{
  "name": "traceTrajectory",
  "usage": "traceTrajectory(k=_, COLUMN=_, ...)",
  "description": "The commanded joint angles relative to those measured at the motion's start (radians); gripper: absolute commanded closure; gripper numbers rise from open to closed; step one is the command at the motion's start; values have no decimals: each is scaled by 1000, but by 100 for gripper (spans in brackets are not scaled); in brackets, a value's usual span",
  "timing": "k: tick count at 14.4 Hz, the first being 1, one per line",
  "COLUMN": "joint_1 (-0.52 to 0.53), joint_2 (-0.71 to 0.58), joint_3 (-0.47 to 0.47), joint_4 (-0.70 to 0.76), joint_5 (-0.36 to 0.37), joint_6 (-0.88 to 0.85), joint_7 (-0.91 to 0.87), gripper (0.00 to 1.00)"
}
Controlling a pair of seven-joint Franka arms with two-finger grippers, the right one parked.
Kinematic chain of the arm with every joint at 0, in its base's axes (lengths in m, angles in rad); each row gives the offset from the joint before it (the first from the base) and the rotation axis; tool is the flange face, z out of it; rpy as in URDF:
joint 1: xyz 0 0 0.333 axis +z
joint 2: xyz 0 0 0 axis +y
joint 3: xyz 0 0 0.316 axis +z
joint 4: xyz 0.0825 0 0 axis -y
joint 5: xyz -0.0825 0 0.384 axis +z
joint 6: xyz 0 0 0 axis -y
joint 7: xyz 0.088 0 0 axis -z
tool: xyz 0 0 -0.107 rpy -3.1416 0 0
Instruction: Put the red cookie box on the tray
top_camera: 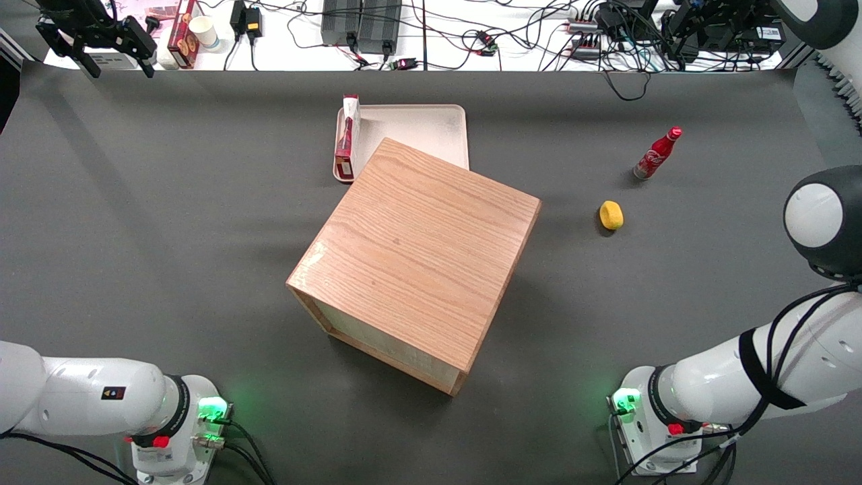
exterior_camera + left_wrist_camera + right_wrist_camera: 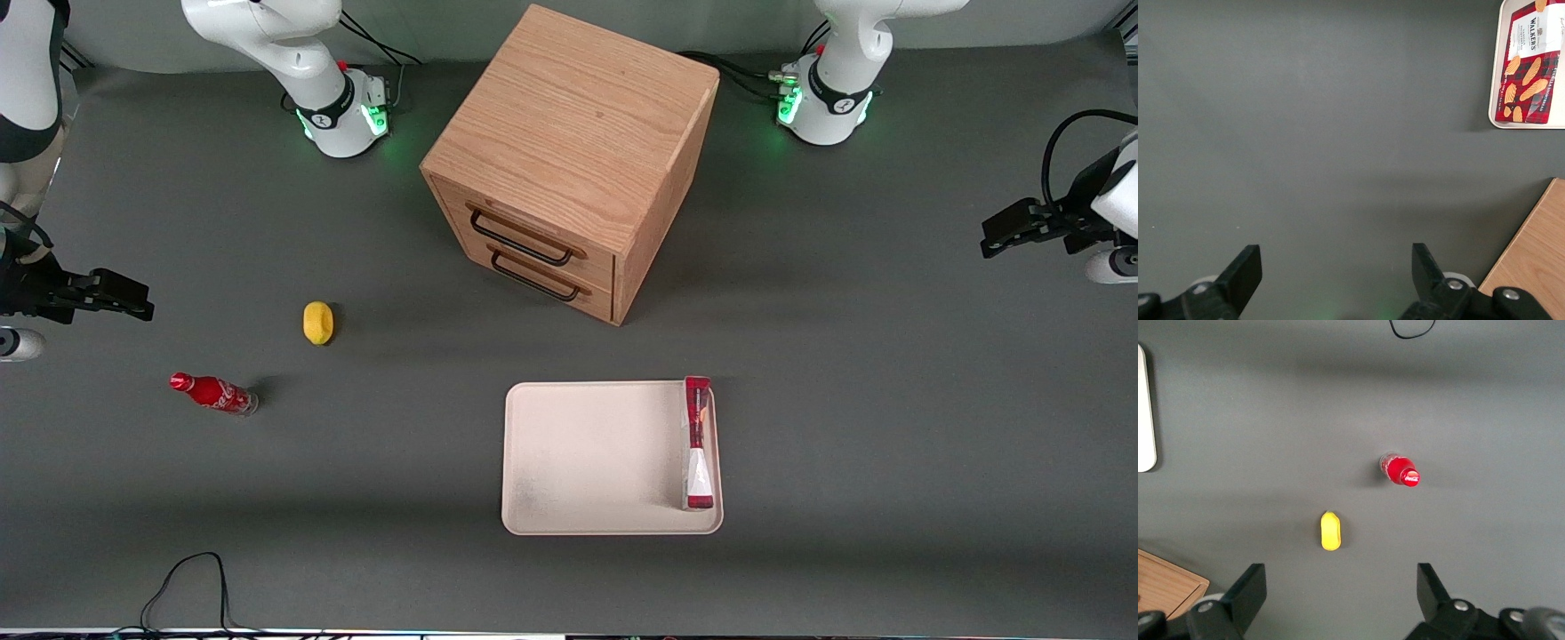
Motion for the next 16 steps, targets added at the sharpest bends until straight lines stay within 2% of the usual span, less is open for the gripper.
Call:
traceTrajectory(k=1, joint_1=-20, joint_2=-16, joint_3=9, joint_4=1, joint_5=-10, joint_6=-19, joint_7=11, gripper=0)
traceTrajectory(k=11, joint_1=1, joint_2=-13, joint_3=5, joint_4=0, joint_5=-21, joint_6=-8, joint_7=14, gripper=0)
traceTrajectory(k=14, joint_1=53, joint_2=-13, joint_3=-44, joint_4=0, joint_5=-24, joint_6=-7, joint_7=17, gripper=0)
traceTrajectory(k=16, joint_1=52, joint_2=-13, joint_3=-47, joint_4=0, joint_5=-24, joint_6=-8, joint_7=17, gripper=0)
